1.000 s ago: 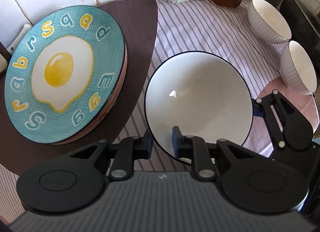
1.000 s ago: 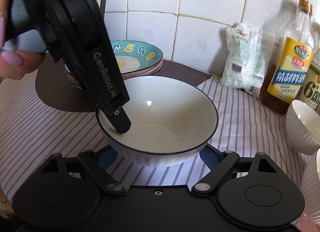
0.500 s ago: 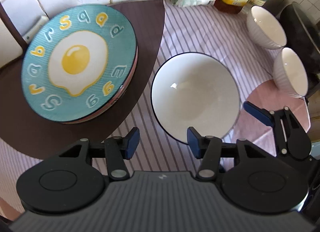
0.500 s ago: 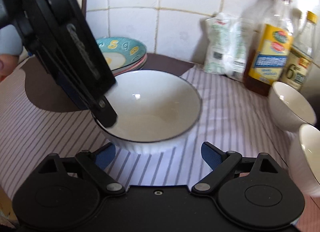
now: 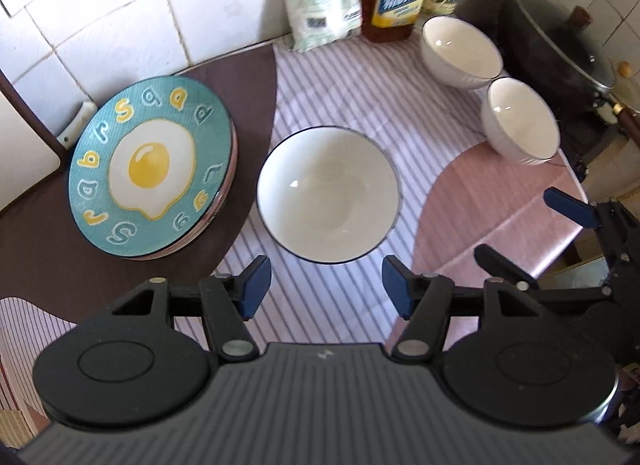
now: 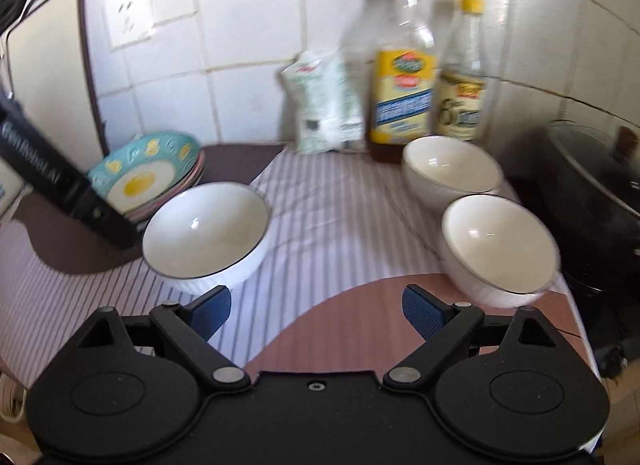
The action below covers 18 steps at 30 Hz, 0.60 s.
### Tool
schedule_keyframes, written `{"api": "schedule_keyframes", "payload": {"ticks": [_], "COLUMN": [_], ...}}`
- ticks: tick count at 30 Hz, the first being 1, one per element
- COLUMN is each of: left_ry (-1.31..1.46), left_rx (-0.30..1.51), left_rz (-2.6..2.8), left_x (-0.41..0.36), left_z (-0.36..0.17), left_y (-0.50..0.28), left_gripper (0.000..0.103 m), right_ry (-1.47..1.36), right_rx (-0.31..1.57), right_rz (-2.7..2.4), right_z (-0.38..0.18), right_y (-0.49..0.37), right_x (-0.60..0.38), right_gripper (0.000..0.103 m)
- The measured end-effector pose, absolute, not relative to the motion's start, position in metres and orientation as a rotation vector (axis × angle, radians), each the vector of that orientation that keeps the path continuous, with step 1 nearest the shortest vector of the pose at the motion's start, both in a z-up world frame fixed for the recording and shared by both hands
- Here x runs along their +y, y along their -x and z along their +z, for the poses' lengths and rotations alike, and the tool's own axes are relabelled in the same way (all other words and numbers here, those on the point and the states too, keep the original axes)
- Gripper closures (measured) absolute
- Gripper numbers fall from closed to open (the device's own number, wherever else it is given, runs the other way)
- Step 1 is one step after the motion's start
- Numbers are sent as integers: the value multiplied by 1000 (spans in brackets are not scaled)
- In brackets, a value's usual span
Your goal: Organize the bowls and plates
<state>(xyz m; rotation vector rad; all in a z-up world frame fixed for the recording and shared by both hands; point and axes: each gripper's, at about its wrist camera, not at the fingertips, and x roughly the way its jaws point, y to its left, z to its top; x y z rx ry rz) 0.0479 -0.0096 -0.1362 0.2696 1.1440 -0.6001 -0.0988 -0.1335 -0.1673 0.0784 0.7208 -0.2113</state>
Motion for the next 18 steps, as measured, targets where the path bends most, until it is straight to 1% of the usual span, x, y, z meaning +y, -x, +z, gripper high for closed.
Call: {"api": "schedule_keyframes", "payload": {"ticks": [5,9,11,18], "left_ry": [-267,-283,-291,-218], "left_rx": [1127,1110,1098,991], "left_rz": [-639,-673,-692,-847], "left_x": [-19,-35,-46,-84], "left_z": [-123,-117,-114,-112], "left_y": [-37,-32,-30,-29], "left_gripper": [42,40,39,38], "right_ry": [-109,-132,-127,-85], "right_rx": [687,668,659,652], "right_rz": [-252,-295,-314,-371], "right_z": [-147,-137,-133,-140], "right_y": [121,134,139,138], "right_x": [-147,-158,-163,-185], "right_gripper": [8,8,6,5]}}
